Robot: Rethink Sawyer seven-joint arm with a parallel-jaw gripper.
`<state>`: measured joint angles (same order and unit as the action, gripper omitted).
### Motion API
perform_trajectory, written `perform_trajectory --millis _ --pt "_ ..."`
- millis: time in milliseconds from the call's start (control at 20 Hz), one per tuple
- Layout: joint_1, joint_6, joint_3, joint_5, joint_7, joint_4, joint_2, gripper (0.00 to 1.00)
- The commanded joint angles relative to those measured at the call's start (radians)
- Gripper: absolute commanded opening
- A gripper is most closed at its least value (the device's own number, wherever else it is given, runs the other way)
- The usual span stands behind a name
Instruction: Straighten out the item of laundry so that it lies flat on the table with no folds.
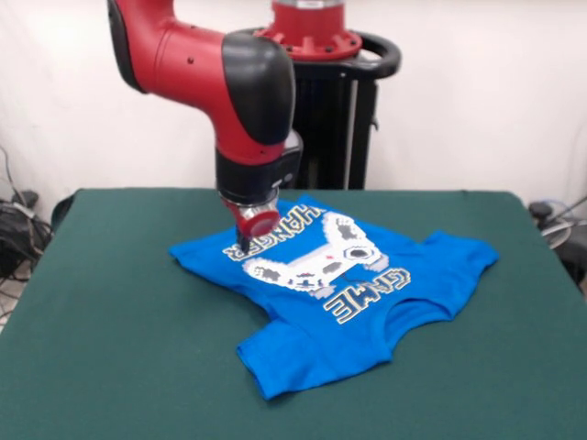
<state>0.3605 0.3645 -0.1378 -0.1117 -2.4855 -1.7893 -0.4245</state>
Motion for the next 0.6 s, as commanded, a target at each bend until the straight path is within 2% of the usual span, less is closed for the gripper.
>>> perform_trajectory --millis 50,200,400,600 --pt "0.017 -0.164 0.023 -0.061 -0.037 0.080 0.182 0.00" --pt "0.012 -0.236 0.011 -0.059 -0.062 0.121 0.260 0.00" --pt "-0.045 -0.301 -0.056 -0.029 -0.118 0.188 0.355 0.00" --pt "-0.063 -0.360 -0.095 -0.010 -0.140 0.233 0.417 0.00"
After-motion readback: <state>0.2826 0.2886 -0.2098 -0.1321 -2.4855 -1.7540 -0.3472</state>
